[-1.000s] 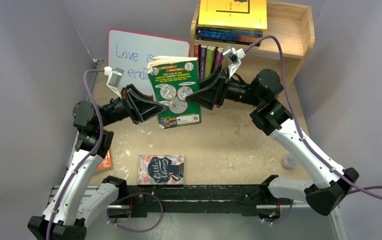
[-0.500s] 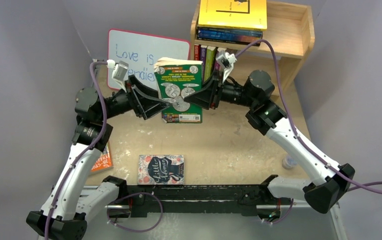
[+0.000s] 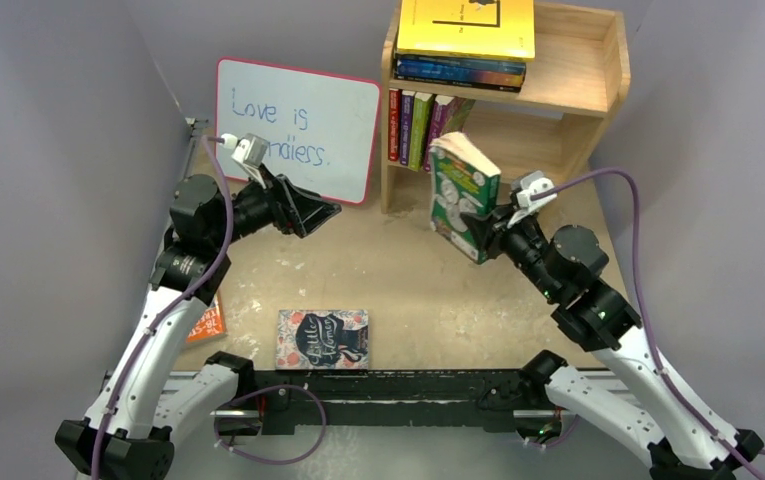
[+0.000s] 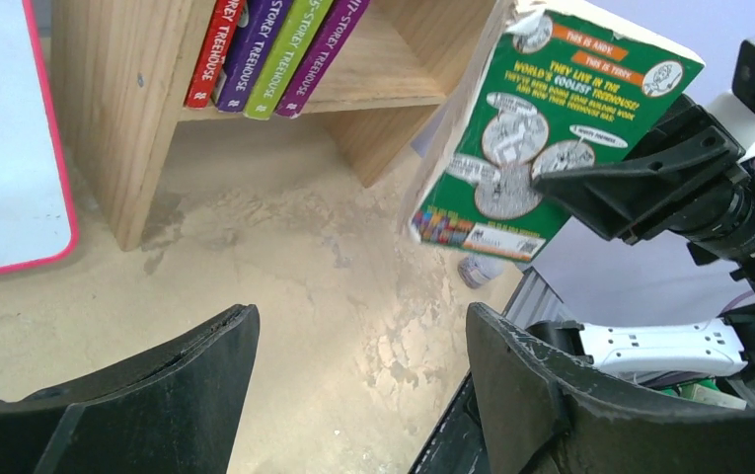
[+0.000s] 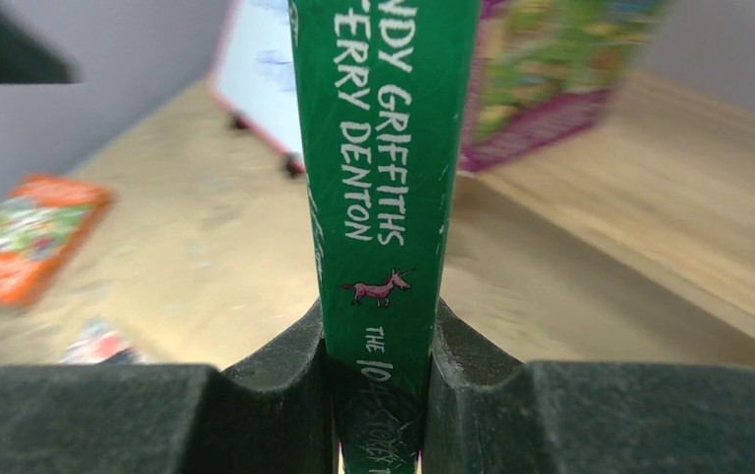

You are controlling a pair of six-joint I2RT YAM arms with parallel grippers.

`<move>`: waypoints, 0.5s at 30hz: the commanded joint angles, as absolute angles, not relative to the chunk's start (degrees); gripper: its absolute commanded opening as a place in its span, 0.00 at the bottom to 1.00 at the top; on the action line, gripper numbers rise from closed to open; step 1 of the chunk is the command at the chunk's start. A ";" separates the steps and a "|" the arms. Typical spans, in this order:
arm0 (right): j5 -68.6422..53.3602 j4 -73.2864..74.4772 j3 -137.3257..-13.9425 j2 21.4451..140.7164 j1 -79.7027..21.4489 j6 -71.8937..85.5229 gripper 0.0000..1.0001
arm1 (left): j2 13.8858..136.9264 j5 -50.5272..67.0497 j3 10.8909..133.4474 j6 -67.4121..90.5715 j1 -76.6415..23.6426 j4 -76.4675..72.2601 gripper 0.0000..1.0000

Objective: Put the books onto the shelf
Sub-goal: Pick up the book from the center of the board, then place the book on the shelf.

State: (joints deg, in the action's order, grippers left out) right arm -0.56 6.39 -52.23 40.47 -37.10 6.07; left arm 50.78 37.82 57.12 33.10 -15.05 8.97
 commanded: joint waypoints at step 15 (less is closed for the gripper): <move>40.15 -20.94 -50.00 48.72 -36.89 -12.28 0.00 | 52.32 35.38 55.40 32.43 -14.94 4.55 0.76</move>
